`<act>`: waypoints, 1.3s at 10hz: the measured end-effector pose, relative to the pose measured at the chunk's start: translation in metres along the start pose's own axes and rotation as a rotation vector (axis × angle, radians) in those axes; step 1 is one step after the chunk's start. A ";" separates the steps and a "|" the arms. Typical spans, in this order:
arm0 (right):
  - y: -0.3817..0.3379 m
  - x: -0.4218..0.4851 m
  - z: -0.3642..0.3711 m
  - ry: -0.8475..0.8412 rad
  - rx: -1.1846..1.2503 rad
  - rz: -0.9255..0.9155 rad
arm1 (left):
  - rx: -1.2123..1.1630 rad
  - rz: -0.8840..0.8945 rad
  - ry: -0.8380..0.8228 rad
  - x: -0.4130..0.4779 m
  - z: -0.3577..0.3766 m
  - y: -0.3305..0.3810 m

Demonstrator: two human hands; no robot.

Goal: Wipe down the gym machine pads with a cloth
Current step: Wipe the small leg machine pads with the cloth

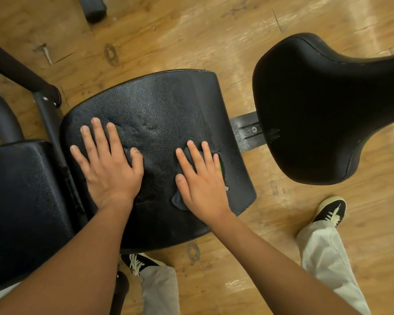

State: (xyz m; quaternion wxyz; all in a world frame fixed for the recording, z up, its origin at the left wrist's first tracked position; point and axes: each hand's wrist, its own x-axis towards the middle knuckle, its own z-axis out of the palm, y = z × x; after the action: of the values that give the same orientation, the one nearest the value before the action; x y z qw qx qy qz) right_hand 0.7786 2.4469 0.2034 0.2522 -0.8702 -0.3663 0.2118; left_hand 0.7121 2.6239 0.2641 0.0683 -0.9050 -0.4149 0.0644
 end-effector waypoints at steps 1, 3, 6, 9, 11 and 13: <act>-0.005 0.032 0.001 0.034 0.013 -0.009 | 0.007 -0.001 0.007 0.000 0.001 0.000; -0.012 0.096 -0.003 0.096 0.013 -0.017 | 0.012 0.002 0.002 0.001 0.002 -0.001; -0.014 0.187 -0.019 0.140 0.027 -0.006 | 0.016 0.011 0.008 0.002 0.002 -0.002; -0.015 0.180 -0.022 0.108 0.049 -0.001 | -0.006 0.006 0.011 0.002 0.001 -0.002; -0.005 0.131 -0.014 0.049 0.063 -0.065 | -0.013 0.011 0.026 0.003 0.004 -0.002; -0.005 0.181 -0.025 0.064 0.084 -0.049 | -0.020 0.010 0.037 0.005 0.006 -0.003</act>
State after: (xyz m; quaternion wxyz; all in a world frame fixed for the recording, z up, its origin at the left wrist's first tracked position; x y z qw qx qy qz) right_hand 0.9060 2.5781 0.1928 0.3054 -0.8559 -0.3701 0.1929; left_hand 0.7126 2.6299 0.2588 0.0666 -0.9087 -0.4098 0.0440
